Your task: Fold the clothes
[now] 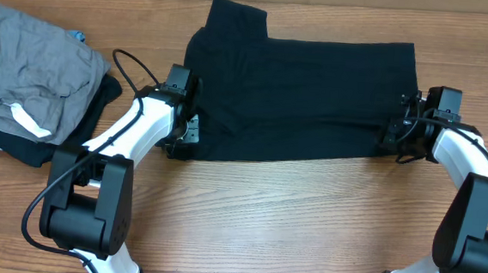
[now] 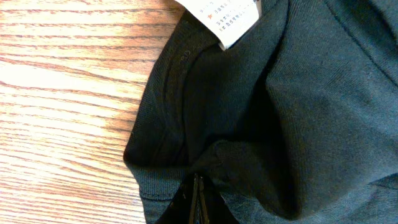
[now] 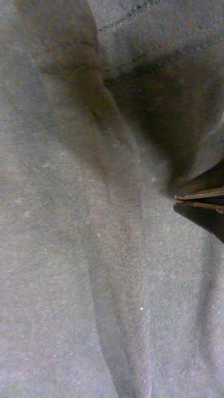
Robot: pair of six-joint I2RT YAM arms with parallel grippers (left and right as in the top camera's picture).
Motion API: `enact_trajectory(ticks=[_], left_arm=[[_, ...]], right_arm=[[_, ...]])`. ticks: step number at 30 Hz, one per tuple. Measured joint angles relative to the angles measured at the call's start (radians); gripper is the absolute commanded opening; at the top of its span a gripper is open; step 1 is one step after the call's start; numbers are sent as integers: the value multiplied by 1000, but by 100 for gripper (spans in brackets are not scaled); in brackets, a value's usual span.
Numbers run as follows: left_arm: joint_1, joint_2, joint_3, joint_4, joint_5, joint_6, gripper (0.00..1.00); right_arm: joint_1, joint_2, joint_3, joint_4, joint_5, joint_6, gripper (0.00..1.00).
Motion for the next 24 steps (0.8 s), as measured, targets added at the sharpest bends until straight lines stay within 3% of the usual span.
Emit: enact_trajectory(ticks=[12,17,20,24], left_arm=[[0,0,18,-29,0,0,8],[0,7,116,-119,-5,0,9],[2,9,243,-203,-7,0,13],[3,9,354,-245,-6,0,30]], right_arm=[[0,0,-72,70,0,0,4],[0,0,-72,70,-1,0,4],[0,0,-72,69,-8,0,4],[0,0,-72,70,-9,0,4]])
